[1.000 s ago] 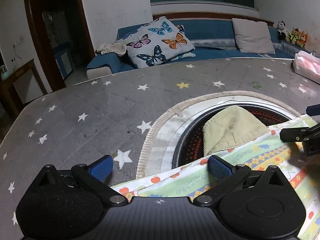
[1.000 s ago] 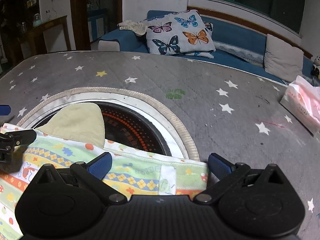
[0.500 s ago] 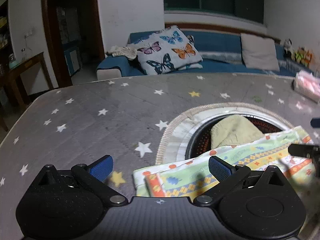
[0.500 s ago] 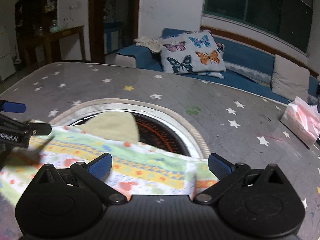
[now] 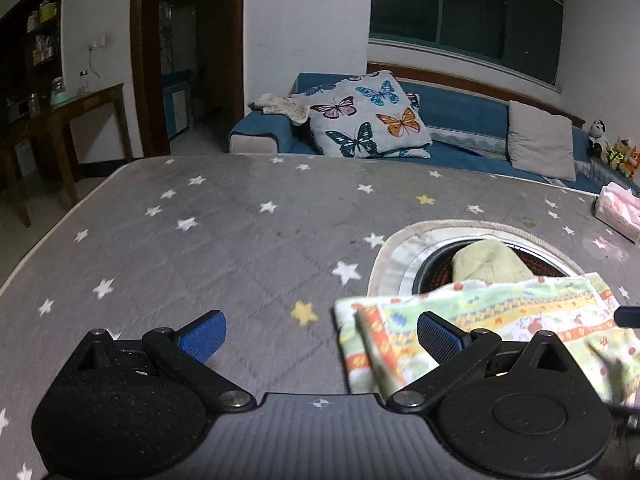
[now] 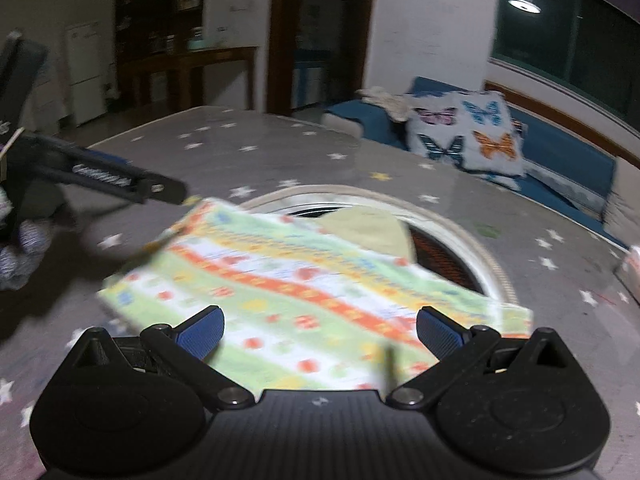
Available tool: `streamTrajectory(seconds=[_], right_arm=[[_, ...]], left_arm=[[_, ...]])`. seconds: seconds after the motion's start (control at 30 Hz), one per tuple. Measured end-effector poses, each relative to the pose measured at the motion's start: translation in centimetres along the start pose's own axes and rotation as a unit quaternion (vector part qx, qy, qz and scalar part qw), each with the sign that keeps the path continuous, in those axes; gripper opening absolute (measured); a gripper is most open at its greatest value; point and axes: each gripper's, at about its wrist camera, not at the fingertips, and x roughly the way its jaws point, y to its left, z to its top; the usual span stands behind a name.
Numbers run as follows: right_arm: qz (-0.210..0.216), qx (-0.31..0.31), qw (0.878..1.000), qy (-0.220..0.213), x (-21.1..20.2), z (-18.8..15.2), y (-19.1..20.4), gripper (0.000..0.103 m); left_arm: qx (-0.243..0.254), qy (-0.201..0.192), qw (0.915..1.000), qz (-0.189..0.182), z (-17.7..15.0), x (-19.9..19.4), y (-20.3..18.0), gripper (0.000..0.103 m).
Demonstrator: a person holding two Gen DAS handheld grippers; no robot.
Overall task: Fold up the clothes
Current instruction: 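Lower both open tools to the folded edge of the striped top, then close both tools on the folded edge of the striped top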
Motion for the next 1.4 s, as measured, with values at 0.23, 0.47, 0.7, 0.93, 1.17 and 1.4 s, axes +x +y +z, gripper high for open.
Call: streamTrajectory(seconds=[0.23, 0.47, 0.7, 0.93, 1.17, 1.4], right_arm=[[0.049, -0.051, 0.998, -0.003, -0.4, -0.2, 4.1, 0.102], [0.083, -0.111, 0.990, -0.001, 0.4, -0.1, 8.1, 0.082], [0.082, -0.182, 0.980, 0.000, 1.6, 0.0, 11.2, 0.055], [0.082, -0.159, 0.984, -0.012, 1.7, 0.4, 10.9, 0.017], [0.094, -0.115, 0.988, -0.037, -0.3, 1.1, 8.9, 0.014], [0.107, -0.098, 0.988, -0.045, -1.2, 0.9, 7.6, 0.013]], left_arm=[[-0.041, 0.010, 0.9989, -0.019, -0.9, -1.1, 1.5, 0.103], [-0.083, 0.020, 0.9956, -0.039, -1.7, -2.1, 2.9, 0.103], [-0.143, 0.047, 0.9852, -0.082, -2.0, -2.0, 3.7, 0.102], [-0.194, 0.065, 0.9728, -0.108, -2.2, -1.8, 4.1, 0.103], [-0.237, 0.084, 0.9572, -0.143, -2.2, -0.7, 3.5, 0.102], [-0.257, 0.102, 0.9425, -0.188, -2.2, 0.8, 1.7, 0.074]])
